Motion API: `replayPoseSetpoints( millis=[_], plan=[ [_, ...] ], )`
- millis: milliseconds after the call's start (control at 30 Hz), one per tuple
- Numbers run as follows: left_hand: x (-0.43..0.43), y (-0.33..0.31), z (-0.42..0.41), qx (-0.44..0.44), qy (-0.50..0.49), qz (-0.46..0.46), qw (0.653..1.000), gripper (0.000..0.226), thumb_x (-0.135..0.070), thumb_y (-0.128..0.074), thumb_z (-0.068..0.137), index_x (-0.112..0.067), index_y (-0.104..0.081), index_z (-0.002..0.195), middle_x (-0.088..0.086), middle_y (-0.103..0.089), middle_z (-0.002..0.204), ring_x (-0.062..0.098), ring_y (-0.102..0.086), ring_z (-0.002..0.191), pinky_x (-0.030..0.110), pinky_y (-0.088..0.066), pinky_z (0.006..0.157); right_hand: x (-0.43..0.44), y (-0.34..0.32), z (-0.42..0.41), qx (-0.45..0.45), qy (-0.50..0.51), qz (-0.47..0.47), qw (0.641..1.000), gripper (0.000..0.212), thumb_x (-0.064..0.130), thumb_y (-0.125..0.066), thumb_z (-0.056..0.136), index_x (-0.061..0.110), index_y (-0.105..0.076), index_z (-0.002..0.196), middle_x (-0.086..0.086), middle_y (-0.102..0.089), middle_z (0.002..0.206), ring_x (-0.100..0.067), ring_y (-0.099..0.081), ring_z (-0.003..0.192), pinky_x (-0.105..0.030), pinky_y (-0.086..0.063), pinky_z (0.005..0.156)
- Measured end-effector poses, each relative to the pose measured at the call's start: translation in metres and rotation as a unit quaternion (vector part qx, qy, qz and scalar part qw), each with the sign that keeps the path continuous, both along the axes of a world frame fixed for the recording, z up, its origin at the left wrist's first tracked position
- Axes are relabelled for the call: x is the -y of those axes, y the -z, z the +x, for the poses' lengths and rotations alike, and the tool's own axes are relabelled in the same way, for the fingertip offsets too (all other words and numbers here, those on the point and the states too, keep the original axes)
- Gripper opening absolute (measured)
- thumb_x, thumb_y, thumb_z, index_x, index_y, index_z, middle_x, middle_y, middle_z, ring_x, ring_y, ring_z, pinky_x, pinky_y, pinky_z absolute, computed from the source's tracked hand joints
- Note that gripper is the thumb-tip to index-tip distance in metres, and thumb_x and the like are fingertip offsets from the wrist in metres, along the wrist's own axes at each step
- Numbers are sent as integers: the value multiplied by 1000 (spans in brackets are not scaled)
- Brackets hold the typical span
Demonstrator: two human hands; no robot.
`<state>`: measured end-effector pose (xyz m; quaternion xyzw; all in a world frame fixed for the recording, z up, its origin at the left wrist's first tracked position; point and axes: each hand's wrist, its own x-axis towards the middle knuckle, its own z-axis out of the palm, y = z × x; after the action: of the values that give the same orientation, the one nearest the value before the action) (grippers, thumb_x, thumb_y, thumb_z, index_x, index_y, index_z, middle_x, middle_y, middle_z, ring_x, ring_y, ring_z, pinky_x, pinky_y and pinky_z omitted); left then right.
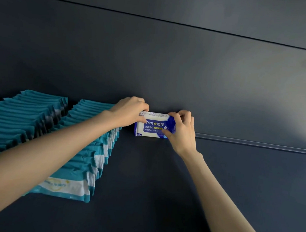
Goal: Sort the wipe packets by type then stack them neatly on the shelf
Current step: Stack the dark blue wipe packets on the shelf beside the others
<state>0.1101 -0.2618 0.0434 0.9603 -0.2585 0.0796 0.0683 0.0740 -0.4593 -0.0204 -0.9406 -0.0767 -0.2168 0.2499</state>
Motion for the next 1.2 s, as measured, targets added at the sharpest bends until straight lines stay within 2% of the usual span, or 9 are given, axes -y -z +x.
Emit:
replayPoseSetpoints(
  millis=[100,233,367,567,733,867,1000,1100,1200],
  plan=[
    [3,0,-3,39,-10,60,997,36,-40,-64,87,-10,-61,108,4,-56,102,29,-59,88,38,-48,72,-2,-1,1,0,4,-6,1000,51,23,-73,83,12,-49,127,-8,-37,130,-18,-36,120,-38,-53,83],
    [5,0,-9,94,-10,112,989,36,-41,-58,90,-9,-56,107,7,-47,112,30,-60,82,34,-40,63,-4,1,0,11,14,-29,999,52,26,-72,83,11,-49,128,-11,-39,131,-21,-39,119,-37,-47,90],
    [7,-2,-12,136,-13,163,977,41,-42,-56,92,-10,-48,116,7,-50,115,29,-63,92,33,-37,62,-9,-2,-3,10,31,-59,998,54,29,-70,85,12,-47,130,-12,-39,132,-24,-39,120,-37,-40,95],
    [5,-7,-23,138,-4,184,973,35,-37,-55,92,-9,-53,114,8,-46,118,24,-56,100,33,-39,65,-11,-8,-18,-11,42,-86,995,60,32,-65,88,14,-40,139,-13,-32,141,-27,-33,126,-37,-35,99],
    [4,-18,-44,138,-29,124,982,33,-34,-51,94,-10,-54,115,7,-49,118,24,-53,105,35,-44,79,-4,-25,-40,5,26,-63,998,51,28,-61,91,11,-45,137,-12,-34,143,-29,-34,126,-39,-36,100],
    [9,-30,-73,165,-46,31,985,30,-29,-49,95,-10,-57,117,7,-54,115,25,-53,106,38,-44,83,4,-45,-65,45,9,-43,998,38,24,-57,93,9,-53,128,-10,-44,136,-28,-42,115,-37,-41,91],
    [14,-33,-111,221,-28,-71,972,24,-22,-59,90,-6,-64,108,11,-61,103,31,-59,95,41,-46,79,7,-57,-95,81,0,-20,997,31,23,-56,94,8,-58,121,-9,-50,131,-25,-44,111,-33,-41,84],
    [16,-30,-140,237,-2,-106,966,21,-18,-63,86,-7,-65,104,9,-62,99,31,-60,89,41,-46,76,7,-60,-122,111,3,-10,994,28,20,-60,91,6,-60,116,-10,-55,126,-28,-48,106,-36,-44,81],
    [17,-22,-173,264,12,-137,955,25,-24,-56,84,-8,-66,100,6,-64,95,31,-62,83,39,-49,71,9,-57,-158,131,23,2,991,26,19,-62,90,7,-62,113,-9,-58,123,-29,-51,105,-37,-45,81]
  ],
)
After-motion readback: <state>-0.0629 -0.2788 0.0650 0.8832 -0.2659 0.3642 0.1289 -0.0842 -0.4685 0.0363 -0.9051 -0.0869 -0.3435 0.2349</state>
